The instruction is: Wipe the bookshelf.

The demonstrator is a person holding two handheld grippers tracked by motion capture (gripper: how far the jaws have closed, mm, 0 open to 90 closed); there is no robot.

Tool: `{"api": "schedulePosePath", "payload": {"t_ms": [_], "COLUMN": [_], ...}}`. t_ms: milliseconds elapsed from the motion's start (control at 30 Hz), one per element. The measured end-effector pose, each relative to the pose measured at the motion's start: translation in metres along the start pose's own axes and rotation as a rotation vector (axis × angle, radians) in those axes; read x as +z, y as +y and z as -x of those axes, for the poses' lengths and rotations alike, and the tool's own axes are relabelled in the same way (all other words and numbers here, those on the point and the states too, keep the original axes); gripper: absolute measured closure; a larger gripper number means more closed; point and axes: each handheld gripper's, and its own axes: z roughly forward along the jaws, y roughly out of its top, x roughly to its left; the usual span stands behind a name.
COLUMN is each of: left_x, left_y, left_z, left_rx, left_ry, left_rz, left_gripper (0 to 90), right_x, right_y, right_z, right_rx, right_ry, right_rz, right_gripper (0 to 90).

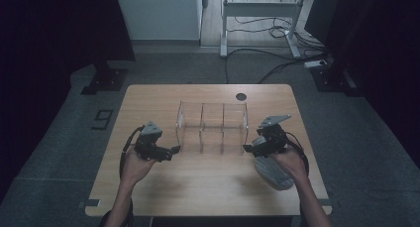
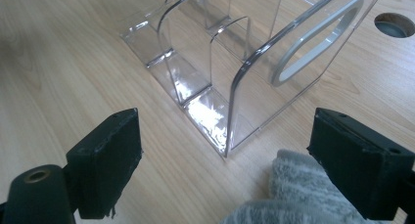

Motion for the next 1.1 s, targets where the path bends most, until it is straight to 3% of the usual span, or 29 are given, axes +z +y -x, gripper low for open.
{"api": "schedulePosePath", "payload": {"t_ms": [167,267,467,667,967,1100], "left_x": [-0.009,-0.015,-0.026,-0.031,-0.022,-0.014], "left_y": [-0.003,-0.006,-0.016,-0.029,-0.058,-0.069], "left_z": [0.007,0.011,0.018,0.026,0.030,0.035], "left_rx": [0.043,0.068,0.076,0.083,0.064,0.084], "left_ry": [0.004,0.014,0.005,0.007,-0.002,-0.024], "left_rz": [-0.004,-0.005,0.001,-0.003,-0.019,-0.023], "left_gripper": [1.2,1.3,1.2,0.0,0.0,0.0], "right_x": [-0.010,-0.016,-0.031,-0.038,-0.025,-0.012], "right_y": [-0.002,-0.005,-0.016,-0.029,-0.055,-0.064], "right_z": [-0.005,-0.007,-0.009,-0.013,-0.027,-0.033], "right_rx": [-0.011,-0.001,0.008,0.020,-0.002,-0.023], "right_ry": [-0.013,0.003,-0.015,0.005,0.043,0.048], "right_rz": [-0.002,0.013,0.027,0.037,0.021,-0.008], "right_gripper": [10.8,10.8,8.4,2.9,0.7,1.0]}}
